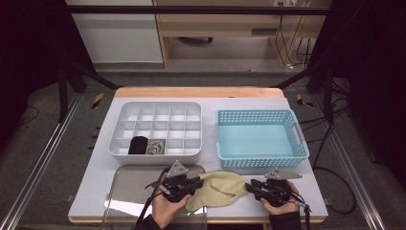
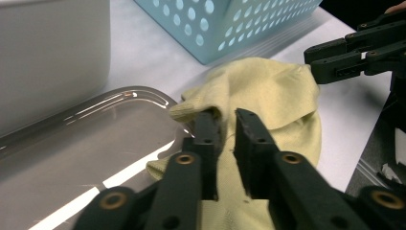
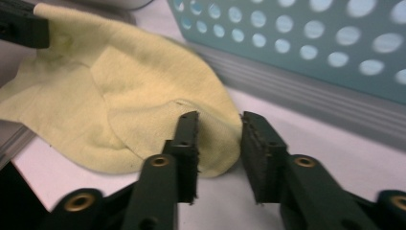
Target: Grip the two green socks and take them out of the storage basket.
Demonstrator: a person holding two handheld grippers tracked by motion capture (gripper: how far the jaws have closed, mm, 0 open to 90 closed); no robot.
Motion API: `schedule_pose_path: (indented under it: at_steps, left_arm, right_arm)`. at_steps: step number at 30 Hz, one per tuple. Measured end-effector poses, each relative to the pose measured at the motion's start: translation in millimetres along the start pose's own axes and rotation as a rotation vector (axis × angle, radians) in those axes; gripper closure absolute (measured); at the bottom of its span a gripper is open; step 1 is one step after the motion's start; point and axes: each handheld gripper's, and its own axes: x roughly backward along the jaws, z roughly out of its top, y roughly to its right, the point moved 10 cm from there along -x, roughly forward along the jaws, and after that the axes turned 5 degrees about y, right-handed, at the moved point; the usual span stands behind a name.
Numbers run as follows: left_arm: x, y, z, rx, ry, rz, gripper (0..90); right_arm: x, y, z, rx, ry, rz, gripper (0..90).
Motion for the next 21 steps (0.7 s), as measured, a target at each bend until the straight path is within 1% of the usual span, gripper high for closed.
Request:
schedule_pose_path:
  at_steps: [3,4,6,9,11,12,14,17,19,21]
  left_arm:
    - [0.6,-1.0,0.8,0.002,0.005,-0.003,87.6]
    - [0.6,-1.3,1.0,0.009,0.006,-0.003,87.8]
    - [0.4,-1.5,-0.4,0.007,-0.004,-0.01,88.3]
    - [1.2,0.4,-1.6,0.006,-0.009,-0.021,88.6]
    - [4.2,2.3,-0.7,0.011,-0.001,-0.033,88.7]
    - [7.7,3.6,0.0,0.007,-0.002,-0.038,88.7]
    - [15.7,6.6,3.4,0.01,0.015,-0.045,88.7]
    - [32.9,11.4,3.9,0.005,0.025,-0.05,88.7]
    - [43.9,13.7,-2.0,0.007,0.021,-0.05,88.7]
    - [52.3,13.6,-11.3,0.02,0.016,-0.046,88.6]
  right_arm:
    - [0.6,-2.9,-0.4,0.003,-0.007,0.026,83.7]
    - [1.0,-2.8,0.2,0.01,-0.004,0.03,85.3]
    - [2.7,-3.4,1.7,0.006,0.002,0.032,87.6]
    - [4.8,-3.3,3.2,0.003,0.008,0.034,88.2]
    - [6.3,-3.2,4.8,0.002,0.016,0.033,88.4]
    - [7.7,-3.8,5.8,0.0,0.02,0.037,88.4]
    - [11.0,-5.5,12.1,0.004,0.042,0.046,88.4]
    - [17.0,-12.4,21.9,0.02,0.065,0.064,88.5]
    - [17.9,-19.4,27.0,0.028,0.066,0.085,88.4]
    - [14.2,-25.3,29.8,0.039,0.059,0.101,88.4]
